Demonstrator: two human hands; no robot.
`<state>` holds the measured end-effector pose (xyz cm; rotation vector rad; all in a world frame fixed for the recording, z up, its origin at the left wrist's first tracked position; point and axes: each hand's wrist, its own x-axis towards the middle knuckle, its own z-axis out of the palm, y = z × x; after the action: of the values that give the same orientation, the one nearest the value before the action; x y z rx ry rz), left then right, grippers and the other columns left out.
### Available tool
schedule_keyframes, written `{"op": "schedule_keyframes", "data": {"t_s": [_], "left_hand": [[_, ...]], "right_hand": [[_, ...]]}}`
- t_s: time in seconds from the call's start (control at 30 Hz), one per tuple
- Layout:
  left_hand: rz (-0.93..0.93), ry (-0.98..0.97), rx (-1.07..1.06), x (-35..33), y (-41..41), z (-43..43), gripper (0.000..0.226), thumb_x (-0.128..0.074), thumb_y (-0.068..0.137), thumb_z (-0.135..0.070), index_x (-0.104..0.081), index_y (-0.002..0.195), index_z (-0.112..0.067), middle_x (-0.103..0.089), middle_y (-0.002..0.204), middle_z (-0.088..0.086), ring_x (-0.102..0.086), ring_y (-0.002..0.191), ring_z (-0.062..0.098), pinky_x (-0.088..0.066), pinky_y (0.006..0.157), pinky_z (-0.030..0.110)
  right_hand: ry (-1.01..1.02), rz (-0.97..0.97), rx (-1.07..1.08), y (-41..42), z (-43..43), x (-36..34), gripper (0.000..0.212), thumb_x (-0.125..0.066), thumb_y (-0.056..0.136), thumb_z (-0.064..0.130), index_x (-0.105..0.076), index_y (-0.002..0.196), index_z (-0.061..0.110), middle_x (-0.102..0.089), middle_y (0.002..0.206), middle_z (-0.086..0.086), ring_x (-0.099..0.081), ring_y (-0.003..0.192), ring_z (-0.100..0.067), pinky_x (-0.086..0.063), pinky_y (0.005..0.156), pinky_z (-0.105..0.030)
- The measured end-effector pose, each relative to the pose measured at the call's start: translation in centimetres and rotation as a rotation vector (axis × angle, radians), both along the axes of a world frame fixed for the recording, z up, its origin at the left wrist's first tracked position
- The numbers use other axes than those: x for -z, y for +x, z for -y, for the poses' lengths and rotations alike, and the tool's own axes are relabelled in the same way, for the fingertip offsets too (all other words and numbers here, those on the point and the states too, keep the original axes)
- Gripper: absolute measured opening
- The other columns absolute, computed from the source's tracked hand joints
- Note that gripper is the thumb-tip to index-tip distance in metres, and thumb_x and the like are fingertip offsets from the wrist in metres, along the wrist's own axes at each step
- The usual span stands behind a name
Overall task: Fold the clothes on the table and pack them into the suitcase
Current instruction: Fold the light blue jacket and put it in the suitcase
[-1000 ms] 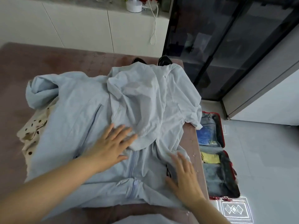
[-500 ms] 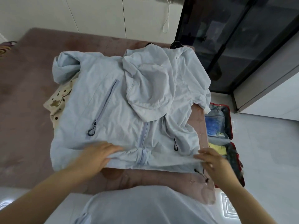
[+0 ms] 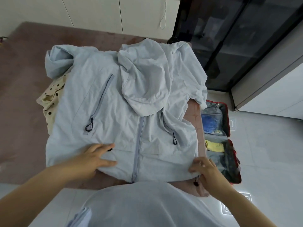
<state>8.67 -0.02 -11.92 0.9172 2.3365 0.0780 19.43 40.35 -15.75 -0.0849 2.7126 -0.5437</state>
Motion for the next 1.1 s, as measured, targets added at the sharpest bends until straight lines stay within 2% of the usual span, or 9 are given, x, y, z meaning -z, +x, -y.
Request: {"op": "schedule_keyframes", "data": {"t_s": [0.17,0.3,0.4,0.6,0.73,0.8,0.9,1.0,1.1], "left_hand": [[0.059,-0.111,-0.054,-0.7,0.0,-2.4,0.052,-0.045,0.089,-0.047,-0.031,0.139,-0.047,0.014,0.154,-0.008,0.005,0.142,0.020,-0.006,0.115,0.029],[-0.148,0.111,-0.123,-0.7,-1.2,-4.8,0.056,-0.025,0.082,-0.053,-0.048,0.131,-0.038,-0.031,0.148,-0.002,-0.020,0.132,0.012,-0.018,0.107,0.029],[-0.323,0.251,-0.076,-1.6,-4.0,-7.6,0.056,-0.034,0.076,-0.043,-0.055,0.125,-0.025,-0.058,0.124,0.007,-0.032,0.116,0.016,-0.040,0.091,0.042],[-0.459,0.286,-0.113,-3.6,-10.4,-14.1,0.058,-0.042,0.092,-0.039,-0.022,0.146,-0.030,-0.023,0.153,-0.001,-0.013,0.139,0.018,-0.017,0.110,0.039],[-0.346,0.083,-0.133,-3.0,-12.8,-17.3,0.063,-0.039,0.096,-0.043,-0.001,0.147,-0.038,0.001,0.157,-0.010,-0.001,0.143,0.019,-0.008,0.115,0.035],[-0.325,0.017,-0.127,-1.9,-13.3,-17.8,0.064,-0.034,0.096,-0.045,0.006,0.146,-0.038,0.004,0.157,-0.010,0.001,0.144,0.019,-0.006,0.116,0.035],[-0.345,-0.062,-0.116,-0.9,-13.5,-18.4,0.063,-0.028,0.097,-0.046,0.011,0.146,-0.036,0.003,0.157,-0.010,0.002,0.144,0.020,-0.003,0.116,0.036],[-0.332,-0.114,-0.118,-0.2,-14.0,-18.8,0.060,-0.025,0.098,-0.047,0.010,0.146,-0.035,0.000,0.157,-0.009,0.002,0.144,0.020,-0.002,0.116,0.037],[-0.274,-0.096,-0.139,-0.8,-14.1,-19.0,0.056,-0.026,0.096,-0.051,-0.007,0.147,-0.037,-0.017,0.155,-0.007,-0.010,0.142,0.019,-0.007,0.114,0.035]], "right_hand": [[-0.133,0.068,0.039,-0.2,0.9,-0.8,0.019,-0.059,0.089,0.030,-0.065,0.106,0.032,-0.038,0.110,0.021,-0.044,0.100,0.000,-0.038,0.087,-0.004],[-0.172,0.048,0.135,-3.4,1.7,-1.4,0.020,-0.052,0.092,0.036,-0.060,0.110,0.031,-0.046,0.108,0.016,-0.055,0.080,-0.002,-0.048,0.074,-0.013],[-0.195,-0.001,0.206,-7.5,1.0,-2.1,0.022,-0.055,0.092,0.023,-0.059,0.114,0.022,-0.046,0.109,0.010,-0.054,0.077,-0.001,-0.045,0.070,-0.012],[-0.386,0.010,0.662,-16.6,-1.1,-3.9,0.018,-0.050,0.091,0.017,-0.063,0.097,0.006,-0.058,0.081,-0.003,-0.053,0.071,-0.015,-0.041,0.065,-0.024],[-1.058,0.099,1.145,-20.2,-0.4,-4.9,0.025,-0.049,0.094,0.018,-0.057,0.071,0.011,-0.060,0.070,-0.004,-0.059,0.046,-0.008,-0.049,0.047,-0.020],[-1.349,0.065,1.420,-21.5,0.2,-5.8,0.022,-0.051,0.094,0.017,-0.057,0.075,0.006,-0.060,0.066,-0.003,-0.058,0.037,-0.007,-0.045,0.036,-0.015],[-1.438,-0.040,1.626,-24.3,-0.1,-5.3,0.035,-0.064,0.086,0.031,-0.057,0.113,0.009,-0.062,0.083,-0.003,-0.062,0.062,-0.015,-0.050,0.046,-0.020],[-1.249,-0.058,1.620,-26.2,-0.7,-4.7,0.056,-0.061,0.082,0.049,-0.047,0.128,0.020,-0.059,0.116,-0.005,-0.058,0.087,-0.023,-0.051,0.083,-0.035],[-0.971,-0.260,1.413,-27.5,-1.3,-4.5,0.054,-0.058,0.086,0.028,-0.038,0.136,0.020,-0.050,0.134,-0.012,-0.055,0.114,-0.030,-0.046,0.094,-0.040]]}}
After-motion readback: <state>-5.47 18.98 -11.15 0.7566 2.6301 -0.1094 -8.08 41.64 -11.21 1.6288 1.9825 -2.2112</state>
